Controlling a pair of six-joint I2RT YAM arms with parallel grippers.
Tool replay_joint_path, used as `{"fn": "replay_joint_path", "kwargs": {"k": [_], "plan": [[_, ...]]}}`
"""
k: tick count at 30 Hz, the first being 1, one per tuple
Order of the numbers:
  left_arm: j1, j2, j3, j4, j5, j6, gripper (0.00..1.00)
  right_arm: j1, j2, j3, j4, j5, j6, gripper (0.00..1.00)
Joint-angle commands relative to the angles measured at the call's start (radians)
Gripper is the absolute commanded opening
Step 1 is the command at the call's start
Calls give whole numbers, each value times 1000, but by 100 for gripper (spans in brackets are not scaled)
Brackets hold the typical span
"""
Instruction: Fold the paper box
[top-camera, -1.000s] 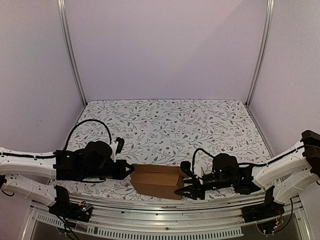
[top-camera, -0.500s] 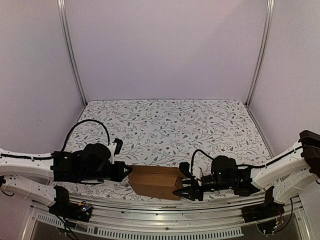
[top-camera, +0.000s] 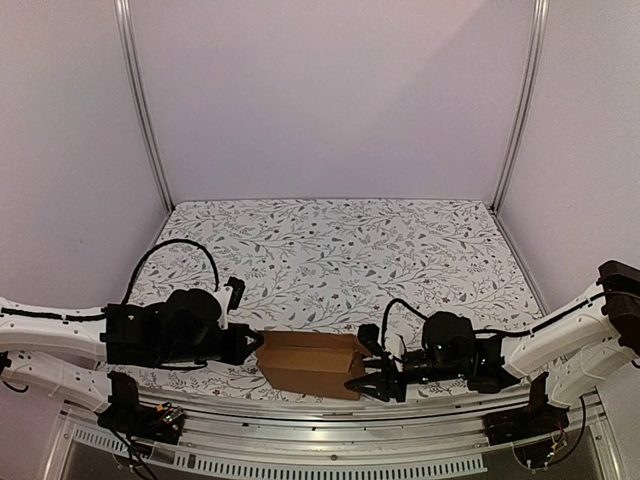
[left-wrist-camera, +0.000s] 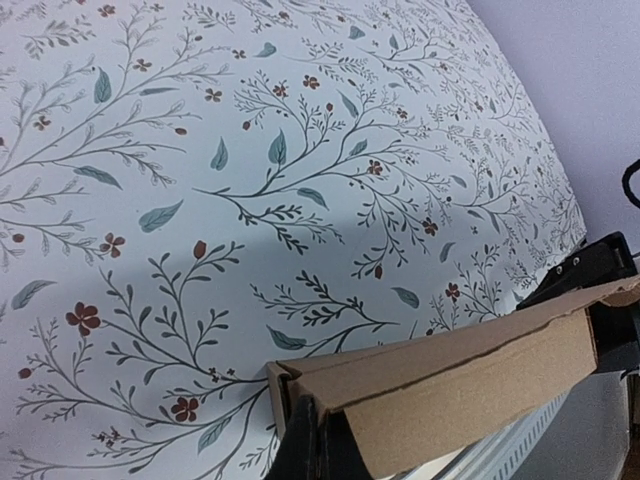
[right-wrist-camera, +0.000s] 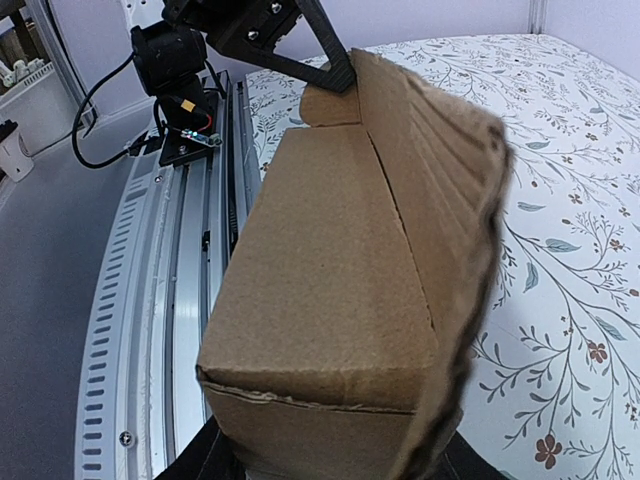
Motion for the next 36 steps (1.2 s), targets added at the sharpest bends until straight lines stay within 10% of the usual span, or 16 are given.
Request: {"fn": "replay_joint_path", "kwargs": {"k": [1,36], "plan": [[-22,14,-15,-135,7,22,0,-8,-6,-16,21,107,15,22],[-74,144,72,-128,44,-54,0,31,15,-25,25,254,-24,23]]}}
